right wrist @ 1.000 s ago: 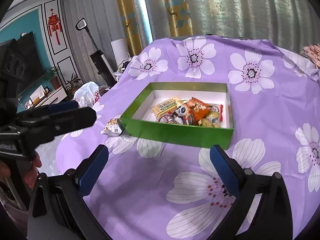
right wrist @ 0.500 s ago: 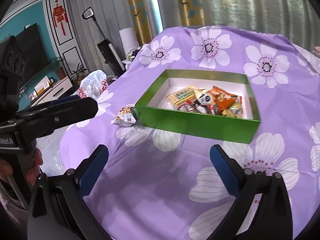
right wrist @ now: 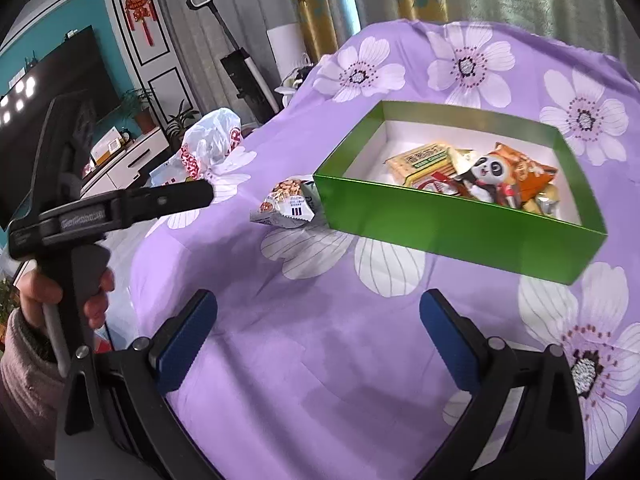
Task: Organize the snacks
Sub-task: 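Move the open left gripper to the white peanut bag, then close the left gripper on the white peanut bag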
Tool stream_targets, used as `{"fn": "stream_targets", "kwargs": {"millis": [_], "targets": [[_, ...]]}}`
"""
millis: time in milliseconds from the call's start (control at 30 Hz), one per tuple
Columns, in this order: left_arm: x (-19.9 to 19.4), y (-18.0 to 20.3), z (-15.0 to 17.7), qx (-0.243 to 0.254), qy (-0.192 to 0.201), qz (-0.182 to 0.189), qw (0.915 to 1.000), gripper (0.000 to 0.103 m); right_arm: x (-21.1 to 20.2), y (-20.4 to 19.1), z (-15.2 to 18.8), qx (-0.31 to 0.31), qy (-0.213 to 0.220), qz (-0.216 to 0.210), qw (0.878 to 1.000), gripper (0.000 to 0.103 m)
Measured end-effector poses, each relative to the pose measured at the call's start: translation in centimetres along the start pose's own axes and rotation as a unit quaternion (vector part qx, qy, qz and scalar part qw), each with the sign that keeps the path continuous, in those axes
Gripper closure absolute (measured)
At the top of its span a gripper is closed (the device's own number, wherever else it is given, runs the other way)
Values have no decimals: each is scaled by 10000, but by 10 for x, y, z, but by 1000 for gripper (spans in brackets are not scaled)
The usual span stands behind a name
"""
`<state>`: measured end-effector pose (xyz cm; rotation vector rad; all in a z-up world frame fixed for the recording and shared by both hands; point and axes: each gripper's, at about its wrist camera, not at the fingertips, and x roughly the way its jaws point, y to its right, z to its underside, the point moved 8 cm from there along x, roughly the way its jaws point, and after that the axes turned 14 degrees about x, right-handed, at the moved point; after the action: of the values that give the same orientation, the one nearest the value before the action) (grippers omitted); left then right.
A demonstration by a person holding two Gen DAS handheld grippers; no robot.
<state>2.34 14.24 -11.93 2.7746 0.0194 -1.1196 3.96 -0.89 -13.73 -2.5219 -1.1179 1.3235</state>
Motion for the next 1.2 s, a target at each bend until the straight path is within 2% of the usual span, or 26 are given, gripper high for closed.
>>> {"fn": "stream_targets", "kwargs": {"millis": [67,167,333,367,433,567,633,667,800,900,1000,1067,1200], "targets": [[12,-6,-1,-128,-120,92,9998,2,8,-2,-1,-56,-51,-13,10000,1],[28,-9,-5,-310,-173,445,9984,2,20,-5,-4,-149,-103,-21,9998,2],[57,-7,-11,-321,-427,685,9962,3,42,-9,-10,-113,-234,-117,9996,4],[61,-7,-11,-296,-465,691,9961,6,45,-11,-10,-115,-252,-163,9995,4],[71,-7,-10,-276,-591,742,9951,24,47,-12,-10,-138,-283,-189,9993,4],[83,-9,-3,-410,-735,873,9926,30,51,-8,-7,-156,-343,-157,9992,4],[86,-7,-2,-527,-739,1077,9900,47,52,-6,-7,-122,-356,-141,9992,4],[87,-6,0,-580,-746,1127,9891,51,53,-5,-7,-89,-369,-145,9992,4],[90,-2,0,-594,-754,1274,9872,57,54,-2,-8,-83,-378,-139,9992,7],[82,2,0,-494,-711,1274,9881,65,54,-1,-7,-100,-414,-147,9990,11],[68,13,6,-368,-682,1442,9865,75,51,0,-3,-101,-469,-146,9987,11],[62,21,14,-258,-735,1475,9860,75,47,0,1,-180,-494,-123,9985,11],[56,43,30,-121,-925,1800,9792,75,43,9,11,-205,-595,-36,9980,11]]}}
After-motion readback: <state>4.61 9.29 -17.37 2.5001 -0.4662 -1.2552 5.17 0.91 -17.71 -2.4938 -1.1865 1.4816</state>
